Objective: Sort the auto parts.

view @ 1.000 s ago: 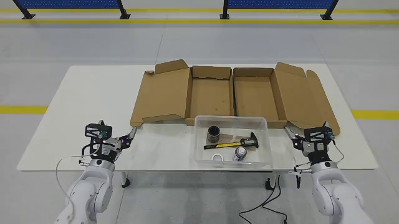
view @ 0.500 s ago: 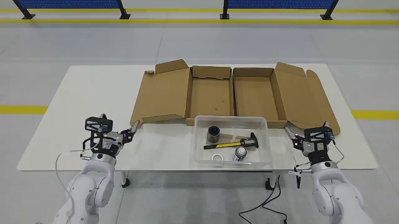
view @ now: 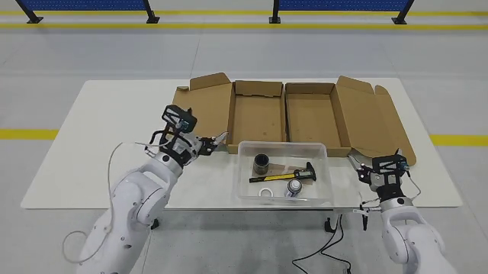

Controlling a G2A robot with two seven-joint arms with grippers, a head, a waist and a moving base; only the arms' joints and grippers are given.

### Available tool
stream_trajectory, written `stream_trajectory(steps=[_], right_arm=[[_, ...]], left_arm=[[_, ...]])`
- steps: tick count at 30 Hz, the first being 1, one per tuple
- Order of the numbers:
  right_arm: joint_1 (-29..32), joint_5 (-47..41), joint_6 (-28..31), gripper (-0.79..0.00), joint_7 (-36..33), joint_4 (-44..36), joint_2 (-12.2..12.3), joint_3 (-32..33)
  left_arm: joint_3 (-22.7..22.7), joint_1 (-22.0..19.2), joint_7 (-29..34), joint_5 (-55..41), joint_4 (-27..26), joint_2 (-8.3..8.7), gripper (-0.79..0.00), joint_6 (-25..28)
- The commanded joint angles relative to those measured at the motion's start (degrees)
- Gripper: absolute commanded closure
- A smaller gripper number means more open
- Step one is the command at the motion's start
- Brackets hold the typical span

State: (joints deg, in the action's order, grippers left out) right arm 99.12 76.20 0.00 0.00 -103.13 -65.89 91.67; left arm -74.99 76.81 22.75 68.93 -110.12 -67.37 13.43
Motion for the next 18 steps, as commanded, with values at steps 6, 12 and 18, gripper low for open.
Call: stream_trajectory(steps=[6, 12, 18], right_arm=[[0.0, 0.0, 0.0, -0.785, 0.0, 0.0, 0.0, 0.0], [0.0, 0.0, 0.0, -0.785, 0.0, 0.0, 0.0, 0.0], [0.0, 0.0, 0.0, -0.785, 0.0, 0.0, 0.0, 0.0]], left_arm=[[13.93, -14.21, 12.73, -1.28, 6.12, -2.35, -0.785, -0.39], [22.88, -23.24, 18.28, -4.28, 11.94, -5.01, -0.785, -2.95], [28.19, -28.34, 25.15, -5.74, 16.81, -6.84, -0.785, -3.63]])
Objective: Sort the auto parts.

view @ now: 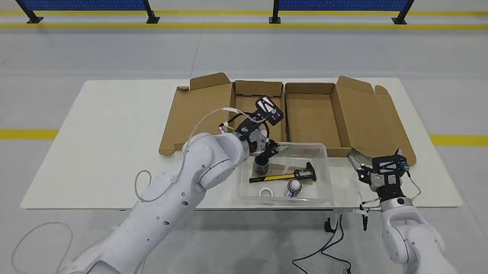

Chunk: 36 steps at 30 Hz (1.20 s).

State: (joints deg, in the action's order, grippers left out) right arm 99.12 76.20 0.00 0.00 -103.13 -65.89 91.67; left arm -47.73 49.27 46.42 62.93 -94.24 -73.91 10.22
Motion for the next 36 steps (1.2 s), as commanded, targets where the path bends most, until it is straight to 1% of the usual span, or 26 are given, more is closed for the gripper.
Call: stream_trajectory(steps=[1, 3, 5, 7, 13, 16, 17, 33, 36], right_arm=[[0.0, 0.0, 0.0, -0.785, 0.0, 0.0, 0.0, 0.0], [0.0, 0.0, 0.0, -0.785, 0.0, 0.0, 0.0, 0.0], [0.0, 0.0, 0.0, -0.785, 0.0, 0.0, 0.0, 0.0], [0.0, 0.0, 0.0, -0.785, 0.0, 0.0, 0.0, 0.0], [0.0, 0.0, 0.0, -0.785, 0.0, 0.0, 0.0, 0.0], [0.0, 0.0, 0.0, -0.785, 0.0, 0.0, 0.0, 0.0], [0.0, 0.0, 0.0, -0.785, 0.0, 0.0, 0.0, 0.0], [0.0, 0.0, 0.0, -0.785, 0.0, 0.0, 0.0, 0.0], [0.0, 0.0, 0.0, -0.785, 0.0, 0.0, 0.0, 0.0]], left_arm=[[1.65, -1.42, 2.85, 0.17, 1.68, -0.55, -0.785, -0.54], [2.46, -2.3, 4.66, -0.79, 3.22, -1.11, -0.785, -2.5], [3.29, -3.35, 8.74, -4.43, 4.89, -1.83, -0.785, -4.3], [3.84, -4.66, 10.84, -6.58, 6.57, -2.5, -0.785, -6.41], [5.53, -7.55, 16.61, -12.53, 11.94, -4.25, -0.785, -10.08], [6.25, -8.5, 17.94, -14.22, 14.27, -4.9, -0.785, -10.8], [6.31, -8.81, 17.73, -14.24, 14.88, -5.03, -0.785, -10.78], [6.31, -8.81, 17.73, -14.24, 14.88, -5.03, -0.785, -10.78], [6.39, -8.27, 17.0, -14.4, 15.47, -5.13, -0.785, -10.73]])
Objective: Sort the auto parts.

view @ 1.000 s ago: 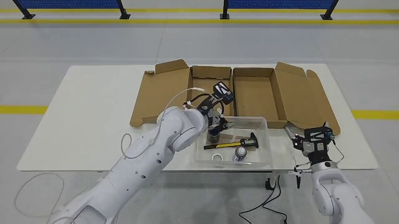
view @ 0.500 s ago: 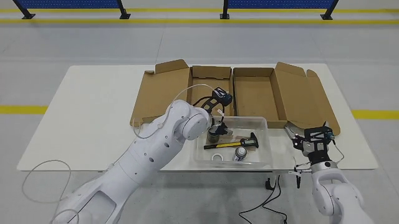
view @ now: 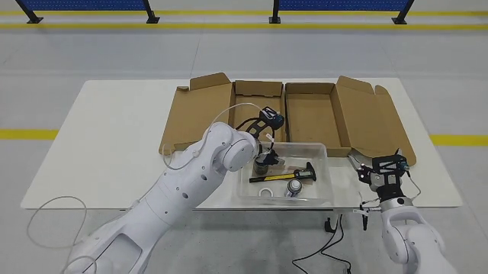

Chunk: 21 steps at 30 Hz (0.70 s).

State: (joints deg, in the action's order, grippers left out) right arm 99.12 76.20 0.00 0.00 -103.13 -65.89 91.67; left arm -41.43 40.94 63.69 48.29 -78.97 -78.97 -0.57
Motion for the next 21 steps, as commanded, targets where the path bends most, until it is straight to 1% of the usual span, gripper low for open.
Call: stream_trajectory(steps=[1, 6, 7, 8, 9, 10, 11, 15, 17, 21], right_arm=[[0.0, 0.0, 0.0, -0.785, 0.0, 0.0, 0.0, 0.0], [0.0, 0.0, 0.0, -0.785, 0.0, 0.0, 0.0, 0.0], [0.0, 0.0, 0.0, -0.785, 0.0, 0.0, 0.0, 0.0], [0.0, 0.0, 0.0, -0.785, 0.0, 0.0, 0.0, 0.0], [0.0, 0.0, 0.0, -0.785, 0.0, 0.0, 0.0, 0.0], [0.0, 0.0, 0.0, -0.785, 0.0, 0.0, 0.0, 0.0], [0.0, 0.0, 0.0, -0.785, 0.0, 0.0, 0.0, 0.0], [0.0, 0.0, 0.0, -0.785, 0.0, 0.0, 0.0, 0.0], [0.0, 0.0, 0.0, -0.785, 0.0, 0.0, 0.0, 0.0], [0.0, 0.0, 0.0, -0.785, 0.0, 0.0, 0.0, 0.0]], left_arm=[[0.19, -0.14, 0.18, 0.37, 0.14, -0.16, -0.785, -0.3], [1.03, -2.66, 4.8, -0.69, 1.02, -1.03, -0.785, -1.85], [1.06, -3.06, 5.15, -1.03, 1.33, -1.22, -0.686, -2.6], [1.15, -3.35, 5.88, -1.69, 1.9, -1.42, -0.428, -3.16], [1.29, -3.77, 6.63, -2.19, 2.64, -1.63, -0.329, -3.67], [1.51, -4.13, 6.96, -2.54, 3.38, -1.85, -0.259, -3.92], [1.72, -4.46, 7.2, -2.99, 4.16, -2.07, -0.228, -4.14], [2.7, -5.69, 7.37, -4.1, 6.91, -2.96, -0.262, -4.63], [3.1, -6.25, 7.38, -4.63, 8.24, -3.39, -0.292, -4.98], [3.84, -7.33, 7.75, -5.11, 10.87, -4.15, -0.28, -5.42]])
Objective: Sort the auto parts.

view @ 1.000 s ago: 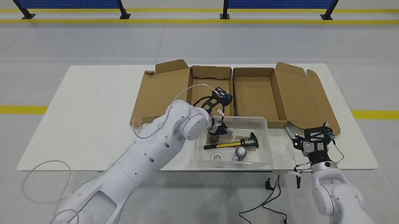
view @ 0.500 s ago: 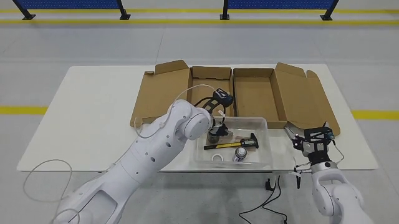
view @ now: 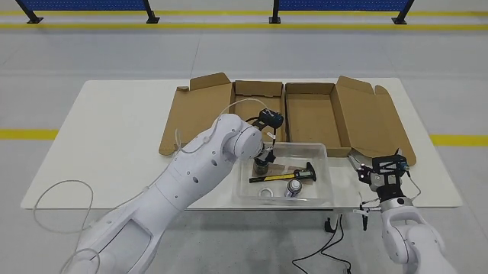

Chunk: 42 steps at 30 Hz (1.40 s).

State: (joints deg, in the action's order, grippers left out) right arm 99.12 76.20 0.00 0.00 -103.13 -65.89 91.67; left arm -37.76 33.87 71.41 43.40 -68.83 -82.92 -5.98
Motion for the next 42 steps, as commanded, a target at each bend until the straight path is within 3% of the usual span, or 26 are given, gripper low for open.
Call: stream_trajectory(steps=[1, 19, 42], right_arm=[[0.0, 0.0, 0.0, -0.785, 0.0, 0.0, 0.0, 0.0], [0.0, 0.0, 0.0, -0.785, 0.0, 0.0, 0.0, 0.0], [0.0, 0.0, 0.0, -0.785, 0.0, 0.0, 0.0, 0.0]], left_arm=[[0.33, -0.45, 0.05, -0.32, 1.34, -0.36, -0.274, 0.11], [2.34, -2.49, -0.41, -0.44, 9.26, -2.84, -0.265, -0.36], [1.36, -3.51, -1.38, -1.1, 15.77, -4.29, -0.225, 1.77]])
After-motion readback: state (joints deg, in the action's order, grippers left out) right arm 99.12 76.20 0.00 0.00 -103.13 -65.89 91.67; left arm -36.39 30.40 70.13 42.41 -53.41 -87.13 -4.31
